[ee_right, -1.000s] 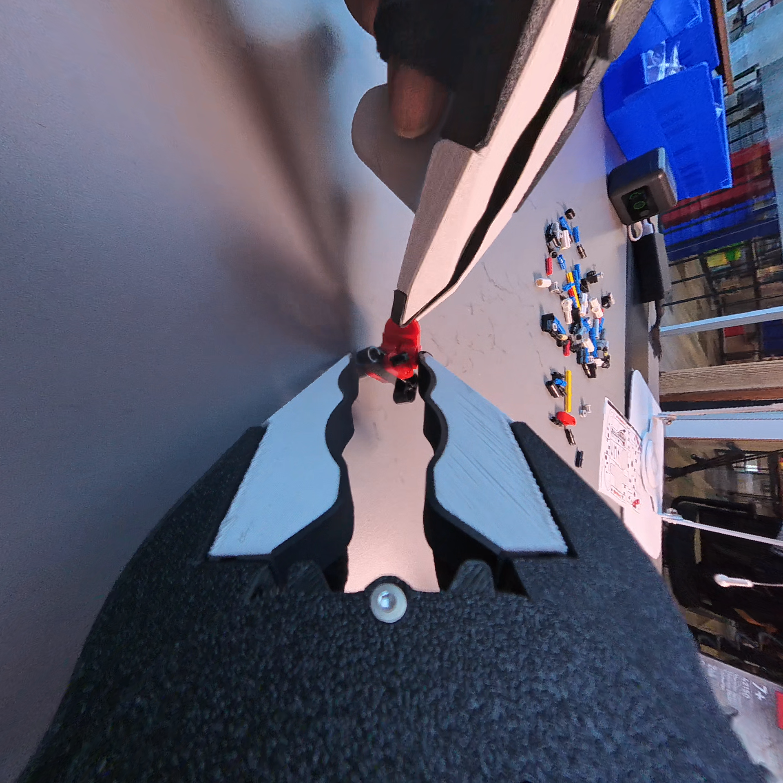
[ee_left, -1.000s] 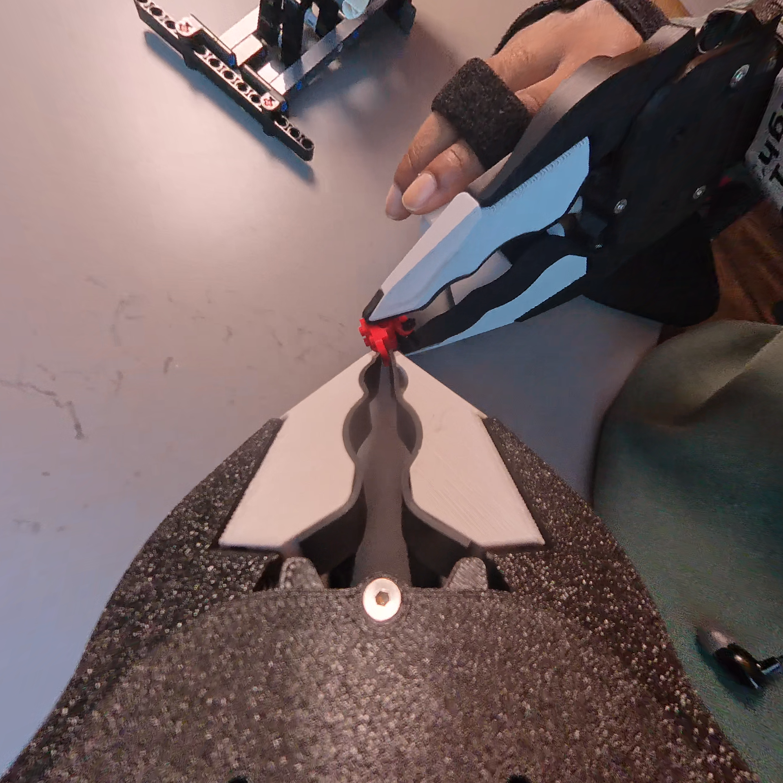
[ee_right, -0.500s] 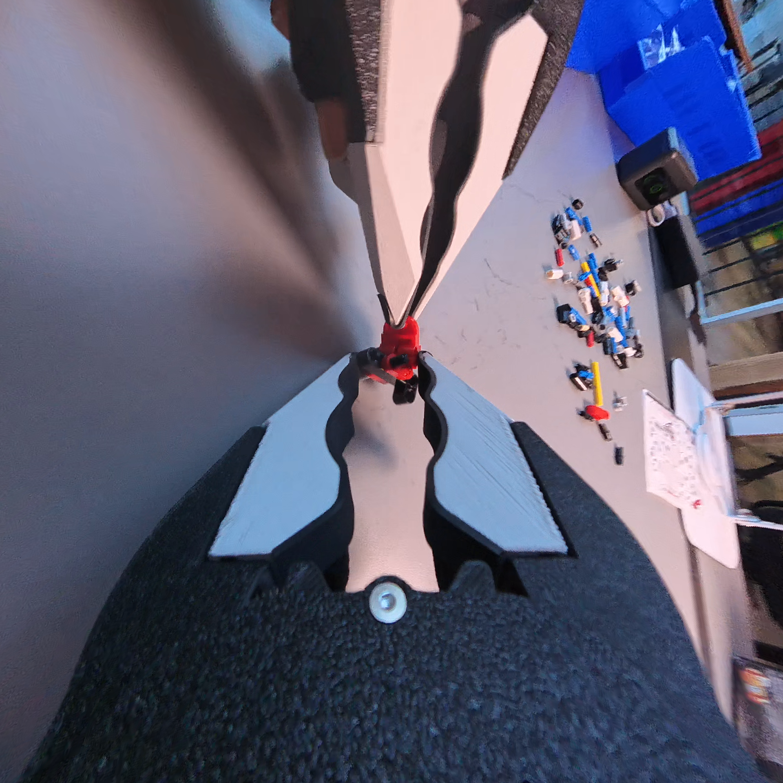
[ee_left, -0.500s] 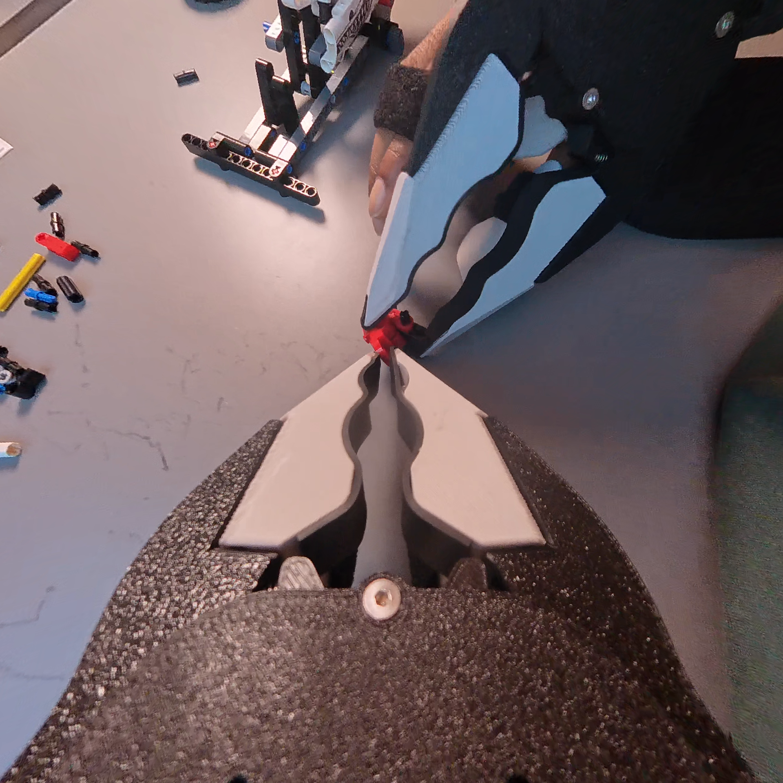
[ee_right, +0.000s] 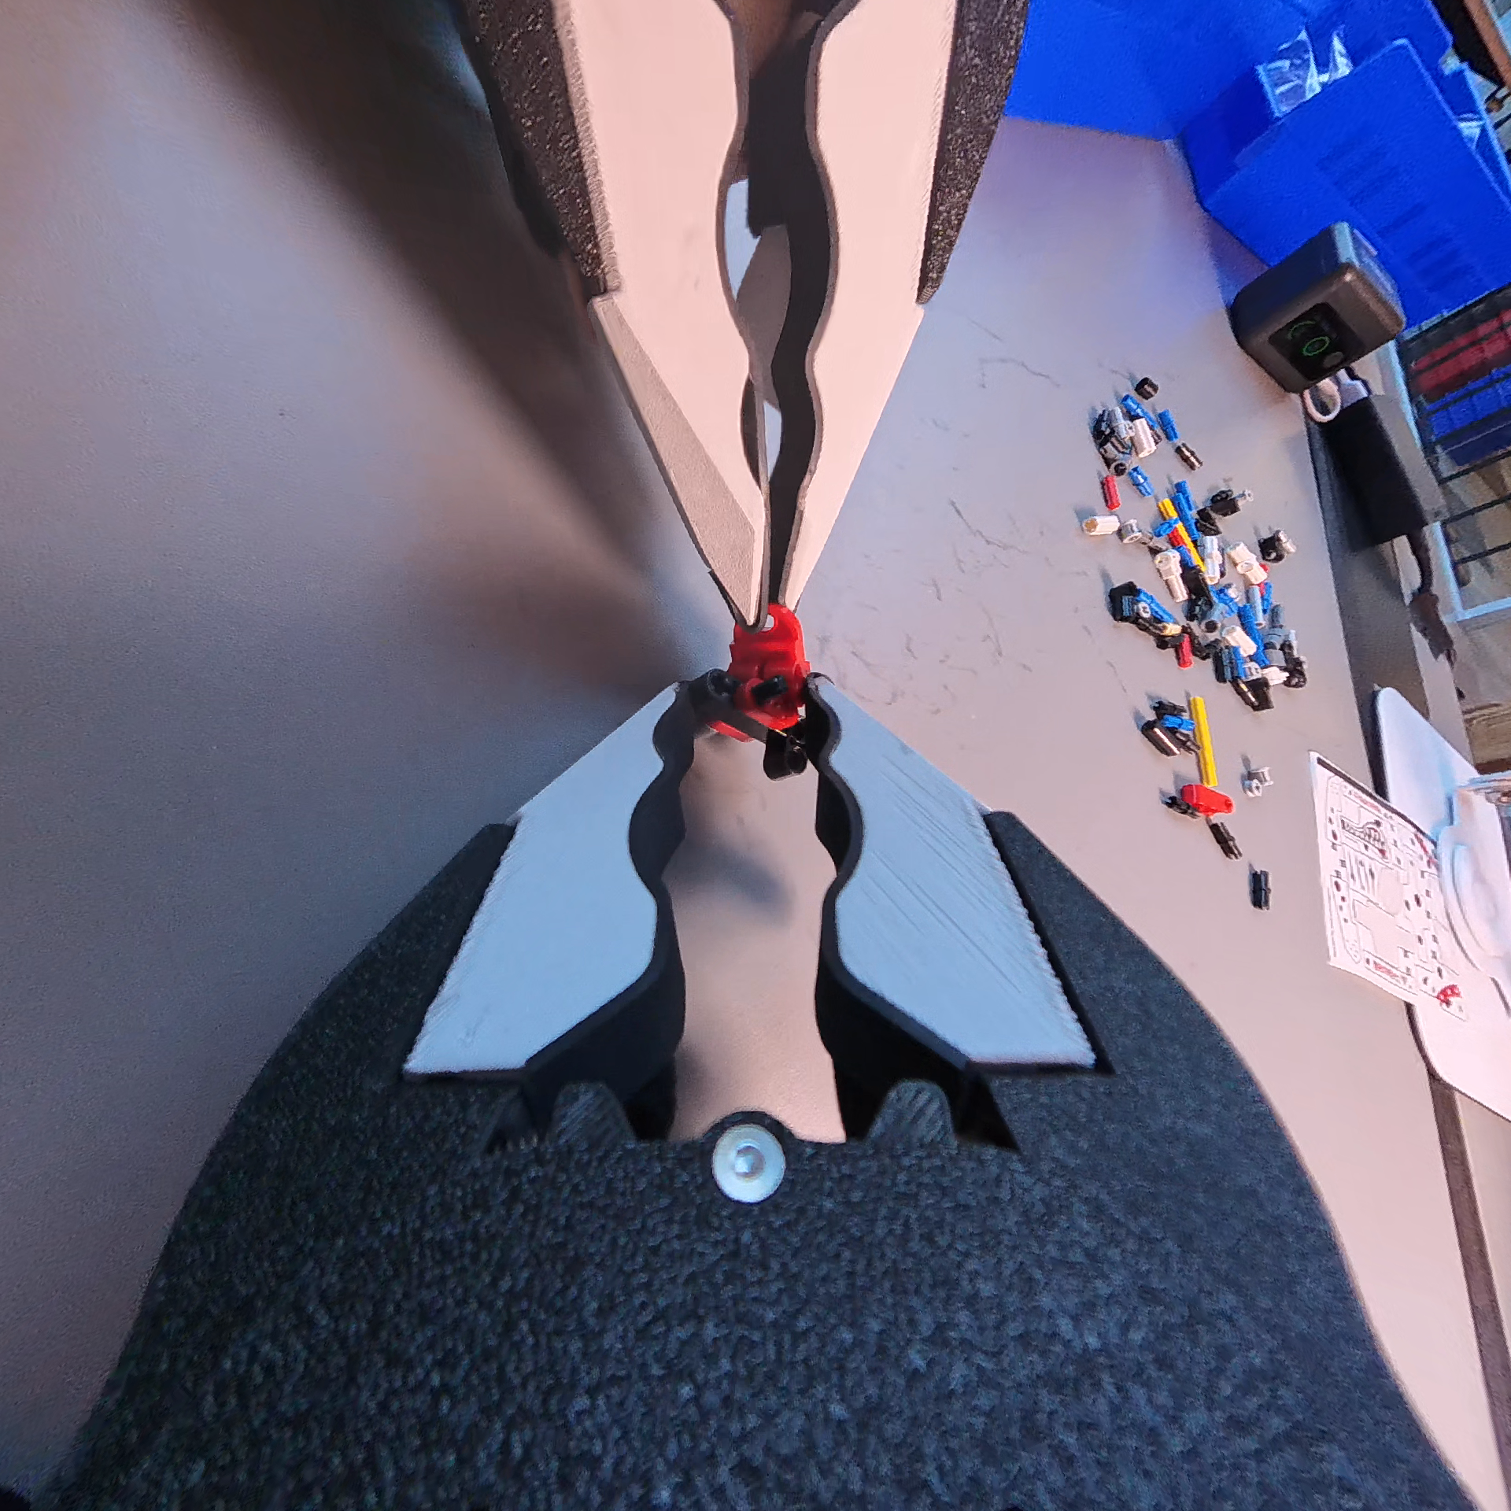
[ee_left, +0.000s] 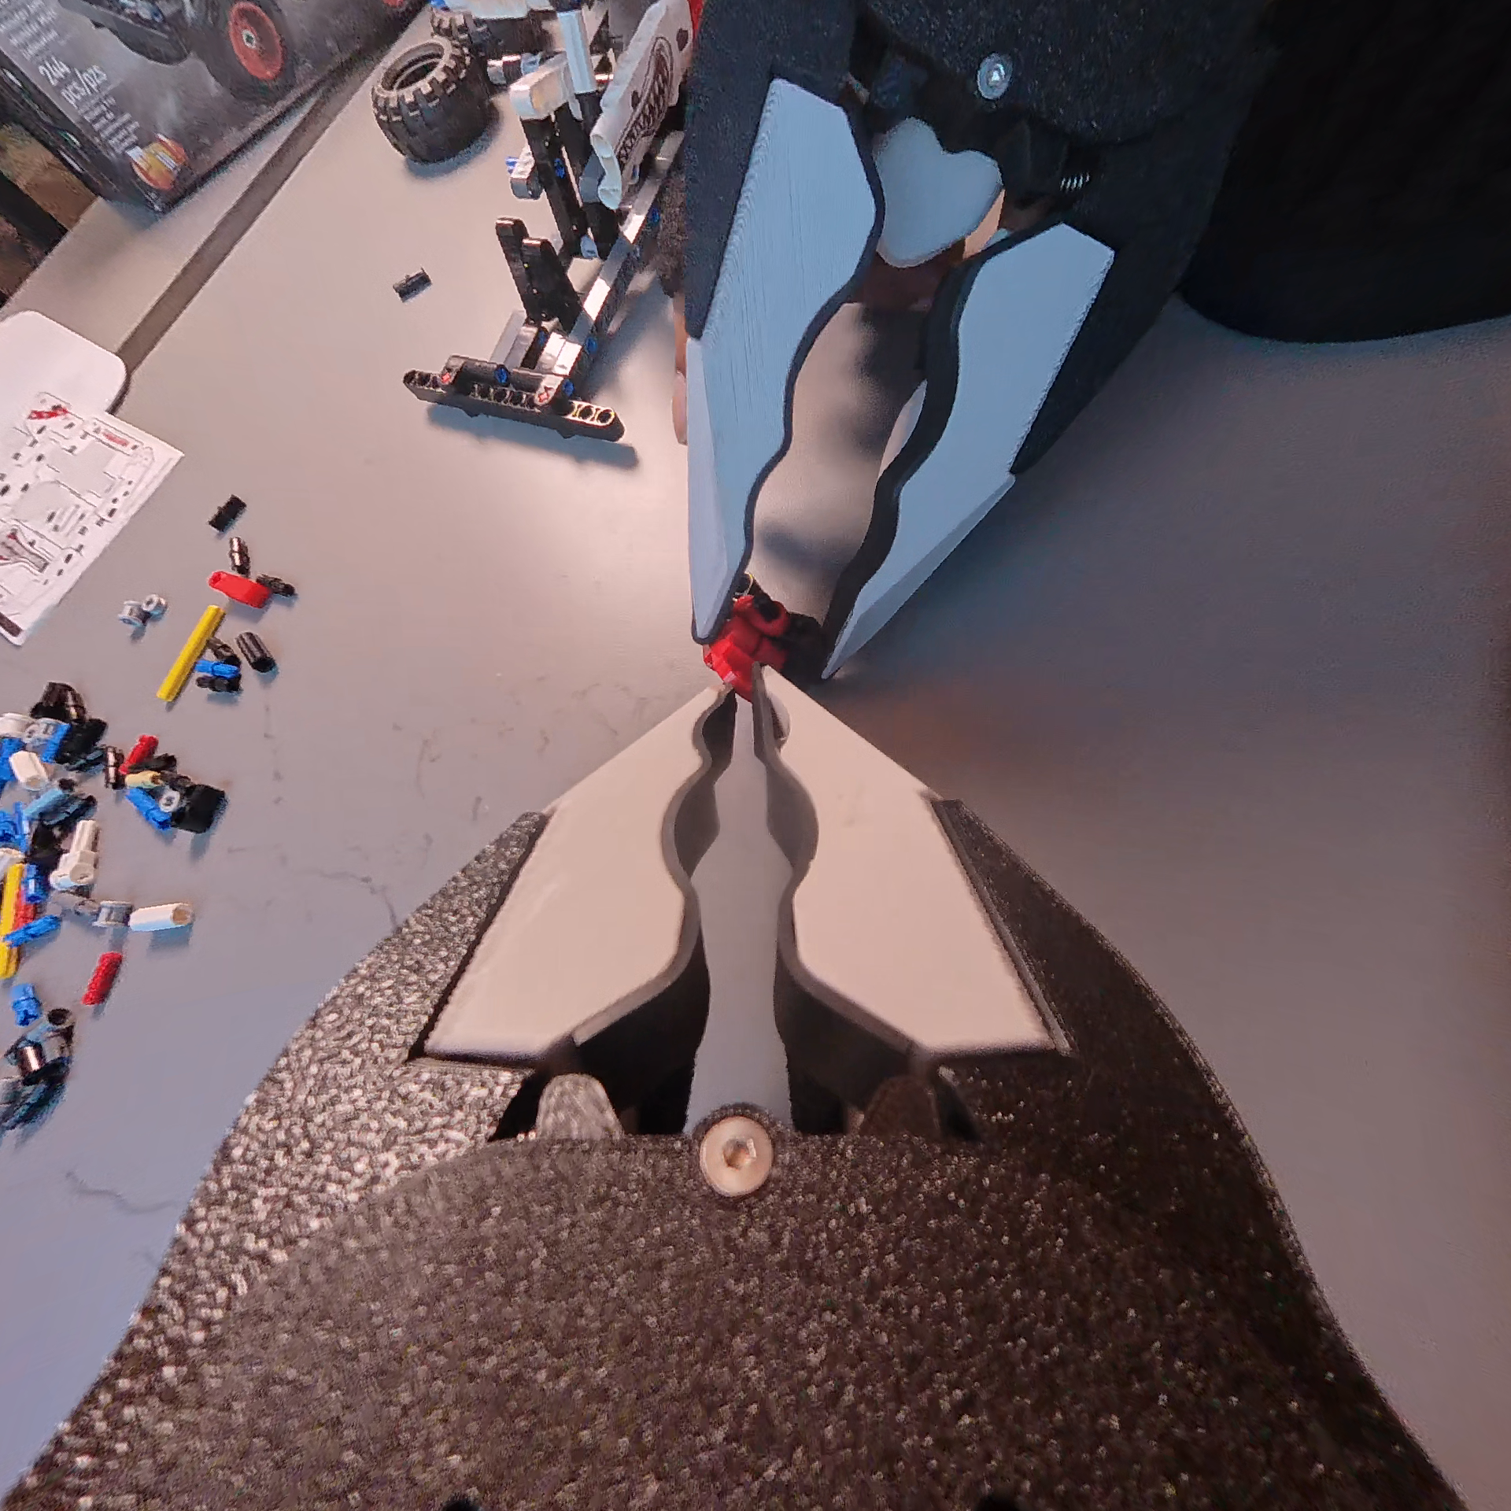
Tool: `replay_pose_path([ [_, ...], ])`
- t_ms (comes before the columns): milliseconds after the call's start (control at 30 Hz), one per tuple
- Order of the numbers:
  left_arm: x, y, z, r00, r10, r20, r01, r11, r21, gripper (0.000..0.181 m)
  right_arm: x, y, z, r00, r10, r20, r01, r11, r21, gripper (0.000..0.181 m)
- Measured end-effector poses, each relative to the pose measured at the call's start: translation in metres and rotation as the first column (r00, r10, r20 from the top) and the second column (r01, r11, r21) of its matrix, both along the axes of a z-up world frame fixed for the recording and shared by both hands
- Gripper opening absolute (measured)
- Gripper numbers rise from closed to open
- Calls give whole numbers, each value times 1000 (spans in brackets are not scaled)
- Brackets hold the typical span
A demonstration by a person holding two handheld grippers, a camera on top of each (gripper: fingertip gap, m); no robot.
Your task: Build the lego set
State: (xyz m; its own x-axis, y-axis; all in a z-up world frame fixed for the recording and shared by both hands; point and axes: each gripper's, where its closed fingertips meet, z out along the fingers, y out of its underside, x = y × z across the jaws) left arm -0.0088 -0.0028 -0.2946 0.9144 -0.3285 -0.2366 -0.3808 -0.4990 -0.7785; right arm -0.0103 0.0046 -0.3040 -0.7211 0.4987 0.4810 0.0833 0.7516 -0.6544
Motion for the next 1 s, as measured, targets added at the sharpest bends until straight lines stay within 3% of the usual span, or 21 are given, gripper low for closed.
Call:
replay_pose_path([
  [500,3,-1,-1,991,-48,-126,55,997,57,5,1,0,-1,1000,12,5,-12,1000,5,29],
  [633,3,-4,-2,994,-15,108,21,998,-52,6,1,-1,0,999,26,-48,-23,998,61,28],
  [733,5,-4,-1,959,28,280,-3,996,-92,5,1,-1,0,995,34,-93,-25,995,96,27],
  [867,9,-3,1,856,79,511,21,982,-186,11,1,-2,1,985,58,-162,-34,988,148,27],
  [1000,10,-1,4,742,151,654,42,962,-270,12,1,-2,2,973,72,-220,-27,980,198,27],
])
